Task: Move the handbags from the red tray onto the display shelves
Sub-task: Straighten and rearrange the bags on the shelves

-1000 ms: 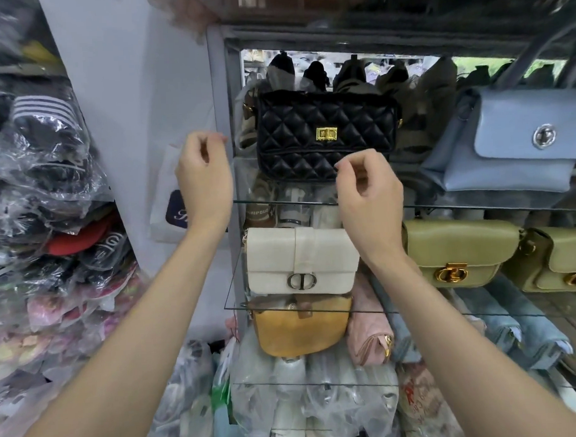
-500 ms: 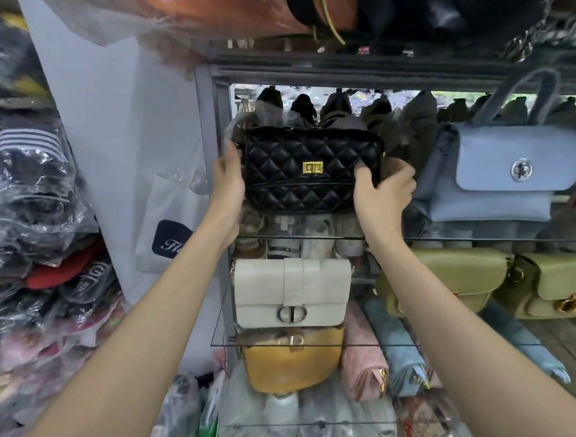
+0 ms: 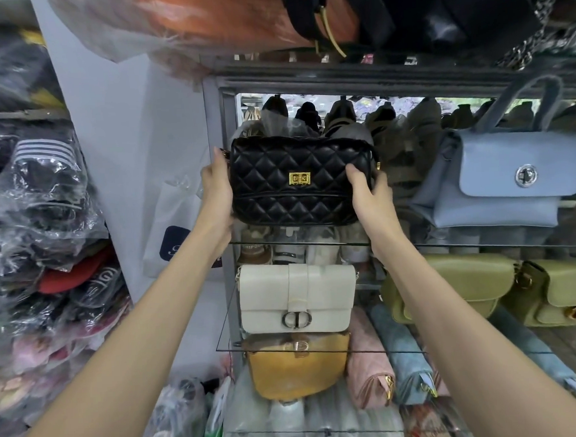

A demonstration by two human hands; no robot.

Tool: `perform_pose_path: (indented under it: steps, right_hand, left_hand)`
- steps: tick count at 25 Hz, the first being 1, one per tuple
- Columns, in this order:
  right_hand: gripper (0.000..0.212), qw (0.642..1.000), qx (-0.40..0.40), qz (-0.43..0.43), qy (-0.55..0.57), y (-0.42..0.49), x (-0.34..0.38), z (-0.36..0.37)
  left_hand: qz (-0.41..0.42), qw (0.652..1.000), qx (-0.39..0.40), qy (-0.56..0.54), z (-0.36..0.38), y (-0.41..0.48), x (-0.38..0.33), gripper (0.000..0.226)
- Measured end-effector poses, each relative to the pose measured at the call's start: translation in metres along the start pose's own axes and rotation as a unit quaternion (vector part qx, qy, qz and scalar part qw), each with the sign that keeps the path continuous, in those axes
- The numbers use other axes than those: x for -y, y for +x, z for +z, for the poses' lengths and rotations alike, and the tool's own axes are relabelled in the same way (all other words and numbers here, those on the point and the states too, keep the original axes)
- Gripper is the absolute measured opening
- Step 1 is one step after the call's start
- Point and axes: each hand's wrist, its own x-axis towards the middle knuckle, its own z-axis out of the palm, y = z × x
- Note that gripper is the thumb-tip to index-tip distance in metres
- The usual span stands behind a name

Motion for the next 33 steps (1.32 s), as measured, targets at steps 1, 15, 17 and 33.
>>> perform_pose_path:
  steps: [1,15,17,33]
  right_hand:
    - [0.076,1.000,0.014,-0.007,-0.002,-0.001,0.000,-0.001]
    - [0.067,0.996,0.082,-0.038,0.012,-0.004,-0.007,-0.018]
    - [0.071,0.996,0.086,-0.037,0.007,-0.004,-0.007,-0.019]
    - [0.072,0.991,0.119,-0.060,-0.020,-0.013,-0.003,-0.027]
  left_hand:
    - [-0.002,1.000,-0.003,-0.004,-0.003,-0.001,-0.001,0.070]
    - [0.013,1.000,0.007,0.001,-0.012,-0.008,0.002,0.063]
    - [0.020,0.999,-0.011,0.029,-0.012,-0.010,0.002,0.082]
    - [0.023,0.999,-0.017,0.035,-0.016,-0.005,0.007,0.103]
